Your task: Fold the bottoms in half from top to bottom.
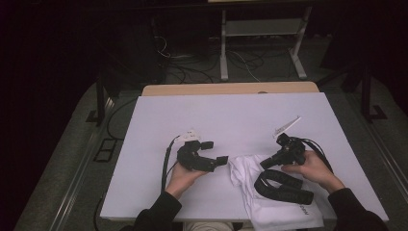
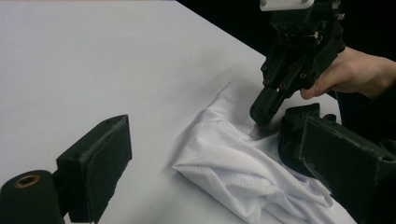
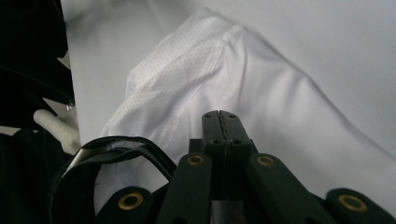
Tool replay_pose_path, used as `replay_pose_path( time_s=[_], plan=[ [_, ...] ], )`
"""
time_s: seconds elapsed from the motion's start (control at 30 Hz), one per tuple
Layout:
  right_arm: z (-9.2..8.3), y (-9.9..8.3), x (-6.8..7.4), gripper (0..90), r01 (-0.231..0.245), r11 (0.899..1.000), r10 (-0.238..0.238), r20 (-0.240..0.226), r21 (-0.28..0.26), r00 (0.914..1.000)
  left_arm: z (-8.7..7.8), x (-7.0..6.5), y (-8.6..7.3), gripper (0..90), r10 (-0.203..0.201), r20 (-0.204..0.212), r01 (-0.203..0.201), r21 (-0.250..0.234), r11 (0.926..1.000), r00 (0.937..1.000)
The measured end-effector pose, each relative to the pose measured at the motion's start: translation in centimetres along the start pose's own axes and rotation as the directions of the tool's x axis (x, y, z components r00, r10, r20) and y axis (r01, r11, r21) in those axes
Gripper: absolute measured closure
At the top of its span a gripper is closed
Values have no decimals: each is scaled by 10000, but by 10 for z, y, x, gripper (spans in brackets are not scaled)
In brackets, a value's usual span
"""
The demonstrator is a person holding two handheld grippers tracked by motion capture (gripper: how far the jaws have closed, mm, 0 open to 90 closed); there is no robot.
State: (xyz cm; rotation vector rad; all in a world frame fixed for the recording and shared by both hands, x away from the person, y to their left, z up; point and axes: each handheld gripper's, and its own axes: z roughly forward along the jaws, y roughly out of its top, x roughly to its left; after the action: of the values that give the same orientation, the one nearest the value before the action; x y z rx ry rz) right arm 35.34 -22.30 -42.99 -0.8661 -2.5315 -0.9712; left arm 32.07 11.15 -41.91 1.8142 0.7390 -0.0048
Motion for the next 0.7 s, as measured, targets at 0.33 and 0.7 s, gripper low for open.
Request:
replay_pose_path(
  time_s=[0.33,0.7],
  plan=[
    [4,-4,6,887,416,9968,-358,-844,677,9958,3,-2,-1,83,62,54,-62,157,9999,10000],
    [0,-25,27,886,1155,9884,-983,-1641,987,9815,3,-2,-2,83,26,53,-26,149,9999,10000]
  ],
)
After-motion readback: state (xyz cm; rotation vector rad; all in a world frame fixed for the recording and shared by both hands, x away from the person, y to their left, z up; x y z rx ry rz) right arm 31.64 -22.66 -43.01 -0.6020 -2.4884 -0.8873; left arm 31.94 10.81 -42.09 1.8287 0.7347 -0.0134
